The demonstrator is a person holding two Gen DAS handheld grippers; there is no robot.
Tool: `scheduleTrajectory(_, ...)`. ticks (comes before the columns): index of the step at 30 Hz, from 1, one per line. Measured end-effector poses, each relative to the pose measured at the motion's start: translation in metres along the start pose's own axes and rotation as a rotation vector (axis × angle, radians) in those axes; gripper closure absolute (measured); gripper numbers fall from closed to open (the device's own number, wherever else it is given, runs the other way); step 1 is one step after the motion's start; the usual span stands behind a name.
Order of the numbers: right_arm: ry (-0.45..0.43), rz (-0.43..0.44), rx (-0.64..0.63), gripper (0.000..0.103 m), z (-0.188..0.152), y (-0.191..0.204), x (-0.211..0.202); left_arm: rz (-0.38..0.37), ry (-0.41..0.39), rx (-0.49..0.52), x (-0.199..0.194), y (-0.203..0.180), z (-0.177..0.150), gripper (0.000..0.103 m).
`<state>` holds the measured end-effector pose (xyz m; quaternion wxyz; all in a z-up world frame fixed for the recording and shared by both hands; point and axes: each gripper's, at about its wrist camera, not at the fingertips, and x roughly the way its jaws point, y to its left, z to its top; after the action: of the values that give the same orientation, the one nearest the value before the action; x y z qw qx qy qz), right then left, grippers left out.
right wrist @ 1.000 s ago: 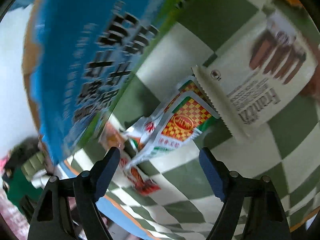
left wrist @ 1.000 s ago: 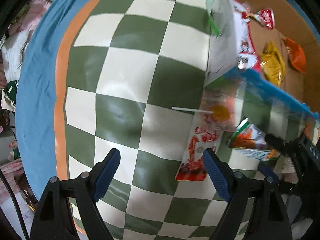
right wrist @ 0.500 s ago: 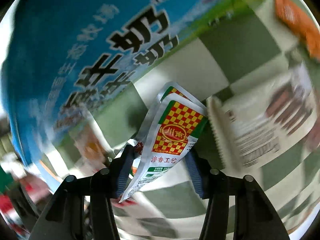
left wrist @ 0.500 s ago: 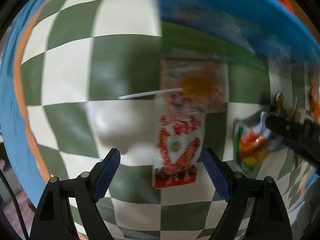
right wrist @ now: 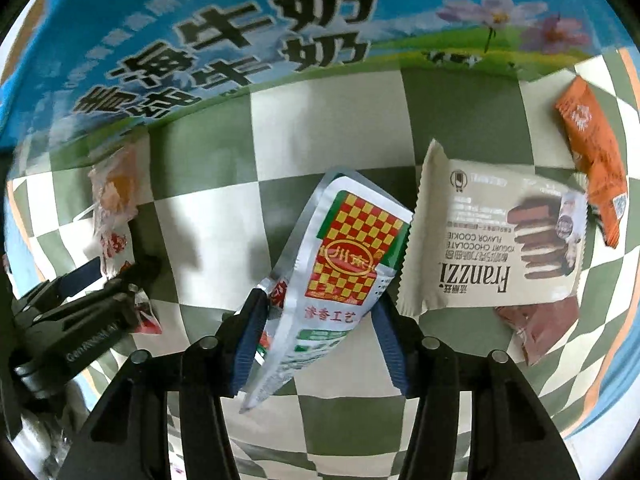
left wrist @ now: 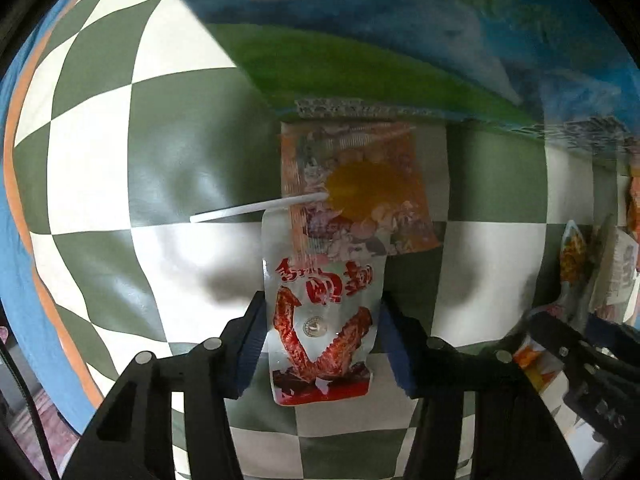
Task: Organize snacks
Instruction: 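Grasp the white spicy-wing packet with left tool while right grasps checkered packet, then carry both held packets over the cardboard box and open both tools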
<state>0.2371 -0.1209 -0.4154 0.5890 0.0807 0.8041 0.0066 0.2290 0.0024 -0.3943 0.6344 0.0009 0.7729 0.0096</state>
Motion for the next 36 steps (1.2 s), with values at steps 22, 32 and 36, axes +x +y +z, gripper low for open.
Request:
scheduleTrajectory(22,-0.092,0.101,0.007,0.051,-0.047,-0.04,-0.034,-0.058,-0.055,-0.025,-0.039,-0.007,-0.056,0.056)
scheduleTrajectory(32,-0.162,0.151,-0.055,0.051,-0.059,-0.063,-0.102,-0.132,-0.12,0.021,-0.094,-0.035,-0.07,0.056)
scheduleTrajectory(36,-0.197,0.163,-0.074,0.051,-0.051,-0.071,-0.131,-0.172,-0.16,0.035,-0.133,-0.025,-0.065,0.056)
